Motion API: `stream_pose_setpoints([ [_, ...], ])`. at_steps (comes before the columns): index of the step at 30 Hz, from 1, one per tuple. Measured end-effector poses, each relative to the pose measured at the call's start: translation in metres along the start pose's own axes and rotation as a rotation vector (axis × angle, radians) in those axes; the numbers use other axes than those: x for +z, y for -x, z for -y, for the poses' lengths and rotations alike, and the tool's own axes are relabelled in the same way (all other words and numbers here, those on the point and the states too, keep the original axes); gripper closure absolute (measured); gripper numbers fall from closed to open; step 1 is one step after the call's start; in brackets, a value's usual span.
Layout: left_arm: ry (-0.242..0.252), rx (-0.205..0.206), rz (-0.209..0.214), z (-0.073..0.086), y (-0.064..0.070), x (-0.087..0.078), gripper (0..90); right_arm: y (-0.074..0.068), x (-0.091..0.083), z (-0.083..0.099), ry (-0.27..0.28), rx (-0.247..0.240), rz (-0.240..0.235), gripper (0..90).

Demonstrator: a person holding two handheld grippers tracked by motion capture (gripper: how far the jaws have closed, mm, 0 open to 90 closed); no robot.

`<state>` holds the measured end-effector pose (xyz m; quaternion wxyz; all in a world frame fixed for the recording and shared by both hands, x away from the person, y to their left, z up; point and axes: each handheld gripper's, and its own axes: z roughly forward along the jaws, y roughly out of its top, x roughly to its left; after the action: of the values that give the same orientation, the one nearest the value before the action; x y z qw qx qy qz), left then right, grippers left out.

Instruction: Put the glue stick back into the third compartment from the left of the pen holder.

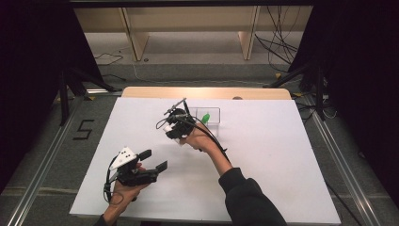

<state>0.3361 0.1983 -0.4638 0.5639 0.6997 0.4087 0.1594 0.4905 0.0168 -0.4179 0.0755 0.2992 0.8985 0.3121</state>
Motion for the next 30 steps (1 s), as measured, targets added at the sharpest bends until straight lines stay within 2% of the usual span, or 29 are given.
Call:
stream_pose_setpoints([
  [8, -0.001, -0.001, -0.001, 0.0, 0.0, 0.0, 15.7, -0.002, -0.008, -0.001, 0.025, -0.012, 0.0, 68.2],
  [15, 0.004, -0.007, -0.002, 0.0, 0.0, 0.0, 15.7, 0.002, -0.013, -0.001, 0.028, -0.002, 0.012, 68.2],
  [30, -0.004, -0.003, -0.001, 0.0, 0.0, 0.0, 15.7, 0.007, -0.029, -0.002, 0.091, 0.021, 0.02, 68.1],
])
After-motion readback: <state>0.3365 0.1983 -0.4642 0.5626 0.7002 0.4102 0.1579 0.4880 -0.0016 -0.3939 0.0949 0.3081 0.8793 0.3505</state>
